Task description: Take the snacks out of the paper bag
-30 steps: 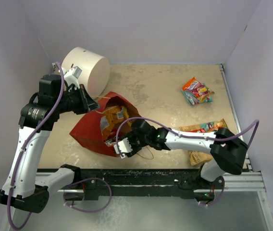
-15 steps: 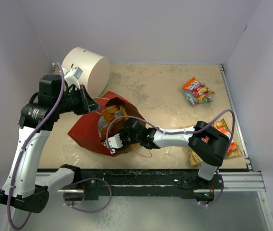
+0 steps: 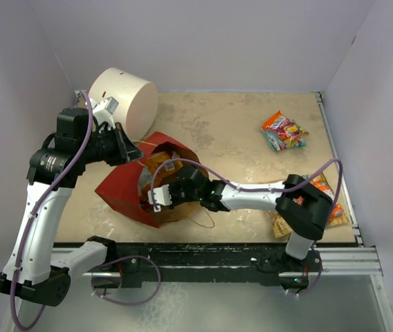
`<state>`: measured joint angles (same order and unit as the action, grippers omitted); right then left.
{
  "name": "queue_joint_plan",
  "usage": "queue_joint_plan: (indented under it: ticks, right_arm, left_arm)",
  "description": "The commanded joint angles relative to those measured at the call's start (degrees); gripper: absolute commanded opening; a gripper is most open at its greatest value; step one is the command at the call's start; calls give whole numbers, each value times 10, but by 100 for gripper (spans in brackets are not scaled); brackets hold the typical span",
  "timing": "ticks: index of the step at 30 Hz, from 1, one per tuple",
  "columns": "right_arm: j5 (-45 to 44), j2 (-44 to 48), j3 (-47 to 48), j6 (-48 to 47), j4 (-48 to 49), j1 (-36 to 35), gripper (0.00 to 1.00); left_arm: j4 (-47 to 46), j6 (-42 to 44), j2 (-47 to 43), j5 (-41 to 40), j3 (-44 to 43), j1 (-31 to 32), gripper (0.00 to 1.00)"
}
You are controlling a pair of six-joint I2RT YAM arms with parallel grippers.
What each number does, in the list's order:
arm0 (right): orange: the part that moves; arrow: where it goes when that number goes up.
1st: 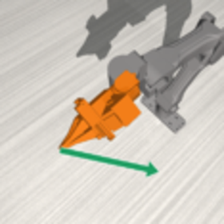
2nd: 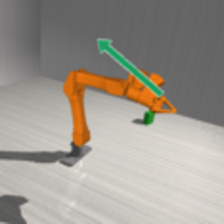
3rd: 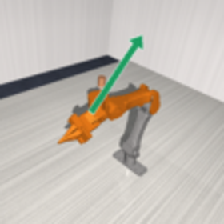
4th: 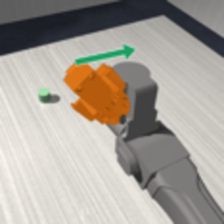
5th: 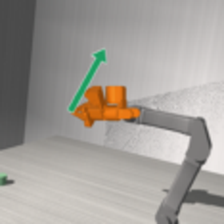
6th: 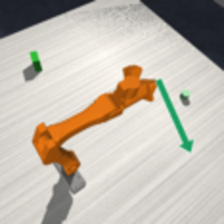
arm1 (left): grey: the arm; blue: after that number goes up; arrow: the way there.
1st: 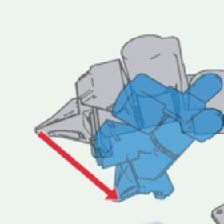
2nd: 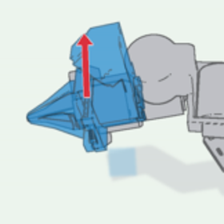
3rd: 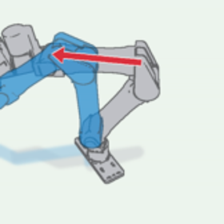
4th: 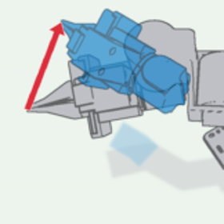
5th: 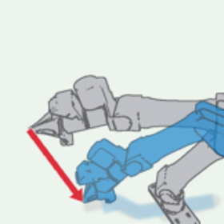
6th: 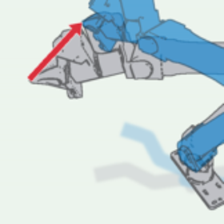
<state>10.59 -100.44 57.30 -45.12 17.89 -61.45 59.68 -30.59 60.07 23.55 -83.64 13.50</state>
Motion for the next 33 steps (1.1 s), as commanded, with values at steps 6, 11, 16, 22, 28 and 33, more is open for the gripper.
queue_joint_plan:
  ticks: [6, 11, 16, 22, 28, 33]
  right_arm:
    - [70, 139, -5, 93, -53, 0, 0]
    - [65, 191, 32, 187, -104, 1, 0]
    - [23, 237, 68, 280, -128, 1, 0]
    - [-29, 303, 95, 338, -164, 0, 0]
    - [-61, 379, 114, 353, -238, 0, 0]
    - [-122, 430, 143, 365, -280, 0, 0]
  left_arm:
    - [-6, 6, -12, -51, -17, -5, 0]
    - [-18, 7, -11, -71, -18, -5, 0]
    - [-35, 9, -2, -82, -15, -5, 0]
    - [-48, 12, 4, -108, -14, -5, 0]
    - [-49, 18, 16, -130, -18, -6, 0]
    - [-43, 15, 24, -156, -18, -5, 0]
